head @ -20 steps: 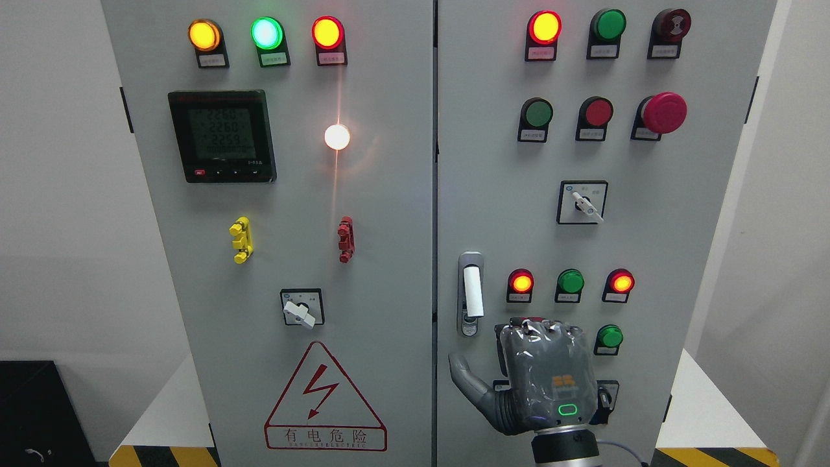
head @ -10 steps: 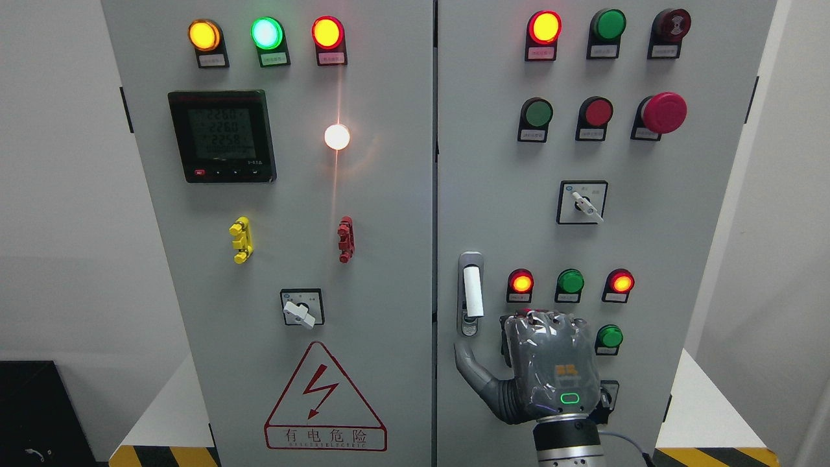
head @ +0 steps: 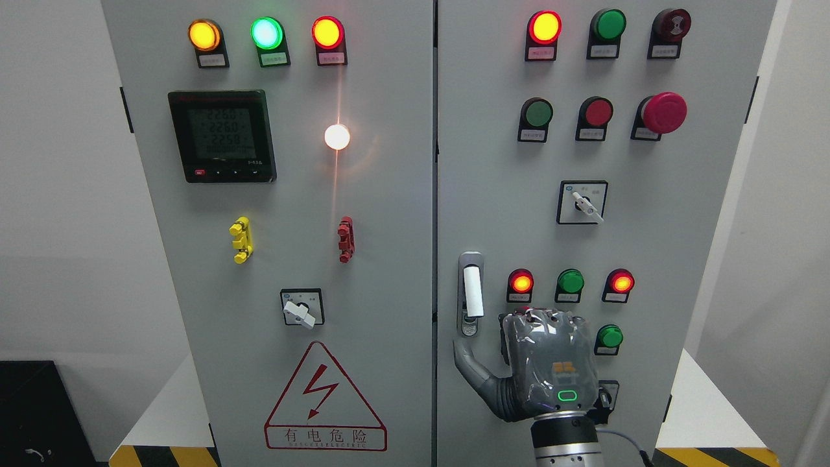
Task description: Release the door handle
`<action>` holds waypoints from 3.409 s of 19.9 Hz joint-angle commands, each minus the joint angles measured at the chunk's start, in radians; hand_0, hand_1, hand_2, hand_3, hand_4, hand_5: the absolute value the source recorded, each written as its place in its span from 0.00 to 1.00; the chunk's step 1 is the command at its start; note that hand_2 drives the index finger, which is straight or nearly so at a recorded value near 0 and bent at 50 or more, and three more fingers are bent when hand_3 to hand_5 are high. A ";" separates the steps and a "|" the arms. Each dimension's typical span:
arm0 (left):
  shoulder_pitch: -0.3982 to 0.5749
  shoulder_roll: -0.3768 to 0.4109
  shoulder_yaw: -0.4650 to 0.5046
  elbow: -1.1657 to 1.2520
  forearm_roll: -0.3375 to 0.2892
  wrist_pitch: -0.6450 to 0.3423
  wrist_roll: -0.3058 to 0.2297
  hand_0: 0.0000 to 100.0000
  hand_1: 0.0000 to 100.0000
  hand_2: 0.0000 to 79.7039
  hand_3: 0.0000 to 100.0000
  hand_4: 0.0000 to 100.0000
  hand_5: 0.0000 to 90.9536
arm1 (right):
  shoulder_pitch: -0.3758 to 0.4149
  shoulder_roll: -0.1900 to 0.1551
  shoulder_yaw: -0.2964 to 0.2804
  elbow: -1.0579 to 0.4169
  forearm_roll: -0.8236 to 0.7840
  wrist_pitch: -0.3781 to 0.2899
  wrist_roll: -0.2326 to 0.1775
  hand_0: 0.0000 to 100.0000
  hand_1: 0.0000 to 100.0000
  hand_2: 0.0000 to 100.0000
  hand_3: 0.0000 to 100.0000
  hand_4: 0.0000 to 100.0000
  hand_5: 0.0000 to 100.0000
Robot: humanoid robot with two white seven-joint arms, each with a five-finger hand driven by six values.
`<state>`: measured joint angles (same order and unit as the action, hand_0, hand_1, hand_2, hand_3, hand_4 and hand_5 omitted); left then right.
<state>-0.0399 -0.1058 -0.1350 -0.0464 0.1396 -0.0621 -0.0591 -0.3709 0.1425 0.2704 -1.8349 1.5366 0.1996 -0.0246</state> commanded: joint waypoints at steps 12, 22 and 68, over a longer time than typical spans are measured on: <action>0.000 0.000 0.000 0.000 0.000 -0.001 -0.001 0.12 0.56 0.00 0.00 0.00 0.00 | -0.068 0.000 0.009 0.055 0.007 0.021 0.005 0.29 0.26 1.00 1.00 1.00 1.00; 0.000 0.000 0.000 -0.001 0.000 -0.001 -0.001 0.12 0.56 0.00 0.00 0.00 0.00 | -0.079 0.000 0.006 0.071 0.007 0.027 0.005 0.31 0.27 1.00 1.00 1.00 1.00; 0.000 0.000 0.000 0.000 0.000 -0.001 -0.001 0.12 0.56 0.00 0.00 0.00 0.00 | -0.092 0.000 -0.003 0.075 0.005 0.029 0.003 0.45 0.29 1.00 1.00 1.00 1.00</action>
<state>-0.0399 -0.1058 -0.1350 -0.0464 0.1396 -0.0621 -0.0591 -0.4629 0.1427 0.2685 -1.7600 1.5414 0.2277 -0.0212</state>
